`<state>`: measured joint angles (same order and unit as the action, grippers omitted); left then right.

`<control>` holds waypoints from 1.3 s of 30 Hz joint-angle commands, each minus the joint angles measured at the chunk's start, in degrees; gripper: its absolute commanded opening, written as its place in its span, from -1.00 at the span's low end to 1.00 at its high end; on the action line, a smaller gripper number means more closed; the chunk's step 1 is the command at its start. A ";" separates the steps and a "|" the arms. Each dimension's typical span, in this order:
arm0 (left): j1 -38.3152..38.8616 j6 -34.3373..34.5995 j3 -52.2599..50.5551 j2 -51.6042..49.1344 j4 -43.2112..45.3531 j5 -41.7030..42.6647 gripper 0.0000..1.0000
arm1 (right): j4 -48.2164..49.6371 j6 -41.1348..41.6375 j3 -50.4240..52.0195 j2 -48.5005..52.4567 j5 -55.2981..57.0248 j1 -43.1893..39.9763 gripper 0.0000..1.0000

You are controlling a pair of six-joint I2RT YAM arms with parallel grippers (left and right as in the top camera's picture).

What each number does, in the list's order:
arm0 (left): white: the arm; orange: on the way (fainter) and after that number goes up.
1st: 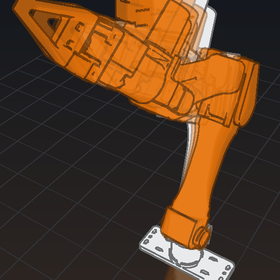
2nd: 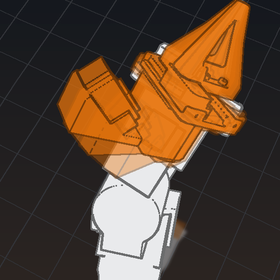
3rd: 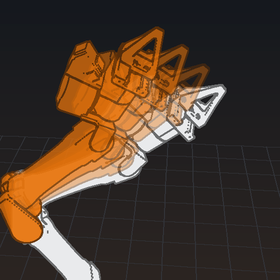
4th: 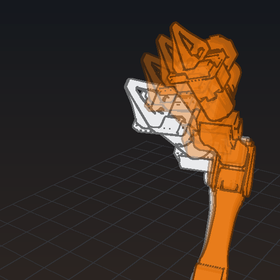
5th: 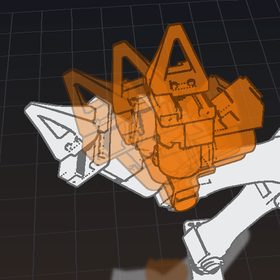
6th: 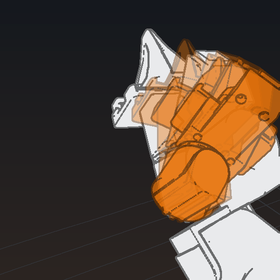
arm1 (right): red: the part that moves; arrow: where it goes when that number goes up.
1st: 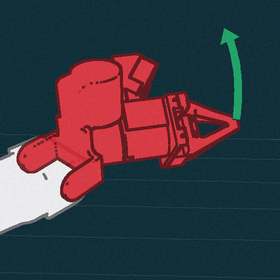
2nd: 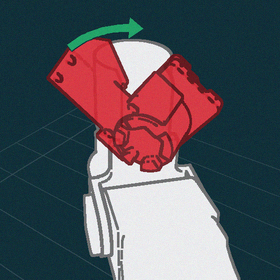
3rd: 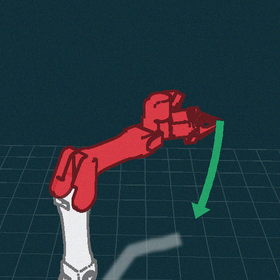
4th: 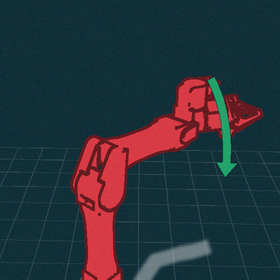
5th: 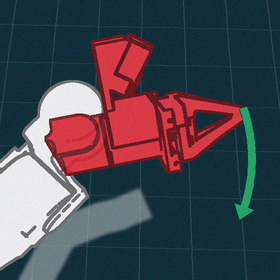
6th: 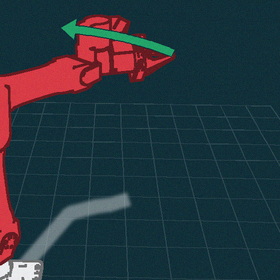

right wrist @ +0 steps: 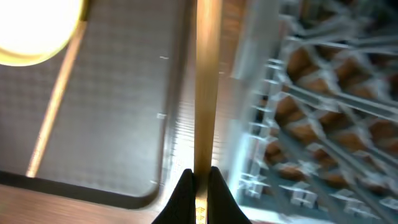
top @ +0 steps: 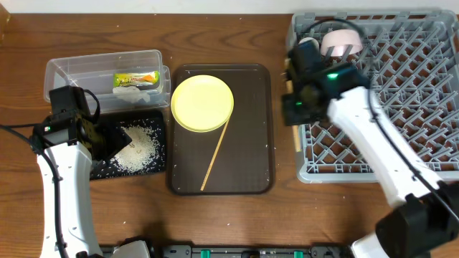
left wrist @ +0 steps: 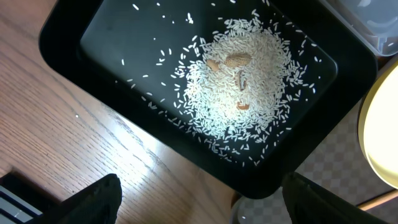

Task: Sort waste into correct bins and load items into the dishwasher rack
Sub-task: 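Grasp one chopstick with the right gripper and stand it in the rack, then return the right gripper to grasp the second chopstick on the tray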

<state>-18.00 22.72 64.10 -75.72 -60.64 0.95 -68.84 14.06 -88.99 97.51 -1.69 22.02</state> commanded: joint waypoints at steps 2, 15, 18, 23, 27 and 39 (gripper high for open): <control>-0.26 0.52 -0.57 0.17 -0.13 -0.33 0.70 | -1.57 -6.05 0.28 1.31 0.83 -4.74 -0.98; -0.26 0.52 -0.57 0.17 -0.15 -0.33 0.70 | 4.52 -7.93 3.65 6.12 1.66 -7.43 -0.64; -0.26 0.52 -0.57 0.17 -0.17 -0.33 0.70 | 5.03 -7.93 3.63 6.10 1.66 -7.43 -0.46; -0.26 0.52 -0.57 0.17 -0.15 -0.33 0.70 | 5.01 -7.93 3.08 5.92 1.68 -7.43 -0.22; -0.26 0.52 -0.57 0.17 -0.15 -0.33 0.71 | 6.01 -7.91 0.13 4.81 0.00 -6.80 -0.17; -0.26 0.52 -0.57 0.17 -0.15 -0.33 0.71 | 17.38 3.50 -0.76 5.99 -11.47 7.69 0.15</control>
<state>-18.00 22.72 64.10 -75.72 -60.64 0.93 -52.25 11.64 -89.84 102.98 -10.70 25.12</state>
